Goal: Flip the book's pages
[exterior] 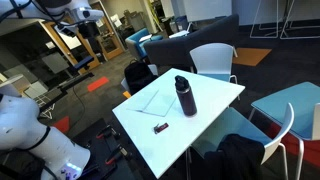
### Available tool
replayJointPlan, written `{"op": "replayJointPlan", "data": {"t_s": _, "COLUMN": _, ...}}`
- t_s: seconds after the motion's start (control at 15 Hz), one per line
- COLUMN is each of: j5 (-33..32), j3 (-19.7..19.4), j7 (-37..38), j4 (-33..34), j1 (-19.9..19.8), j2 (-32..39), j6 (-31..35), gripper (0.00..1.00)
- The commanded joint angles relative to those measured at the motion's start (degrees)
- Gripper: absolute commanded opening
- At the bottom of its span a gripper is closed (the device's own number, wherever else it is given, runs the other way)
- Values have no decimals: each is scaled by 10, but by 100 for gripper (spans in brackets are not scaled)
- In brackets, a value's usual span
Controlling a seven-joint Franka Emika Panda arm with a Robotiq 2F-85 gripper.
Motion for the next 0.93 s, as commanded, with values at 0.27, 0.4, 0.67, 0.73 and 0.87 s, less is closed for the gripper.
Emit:
{"op": "replayJointPlan", "data": {"t_s": 0.27, "j5": -3, "j3": -9, "j7": 3, "j4": 1, "j1": 10, "j2": 1, "j6": -2, "gripper": 100}}
{"op": "replayJointPlan", "data": {"t_s": 0.4, "j5": -3, "j3": -9, "j7": 3, "j4": 1, "j1": 10, "j2": 1, "j6": -2, "gripper": 100}}
{"op": "replayJointPlan", "data": {"t_s": 0.67, "j5": -1, "j3": 0, "j7": 7, "j4": 3, "j1": 19, "j2": 35, "j6": 33, "gripper": 100}}
{"op": "replayJointPlan", "data": {"t_s": 0.73, "j5": -1, "j3": 6, "j7": 9, "j4": -1, "j1": 26, "j2": 46, "j6": 51, "gripper": 100}}
{"op": "replayJointPlan", "data": {"t_s": 0.87, "j5": -5, "j3": 20, "j7": 11, "j4": -6, "j1": 45, "j2": 76, "j6": 86, "gripper": 100}}
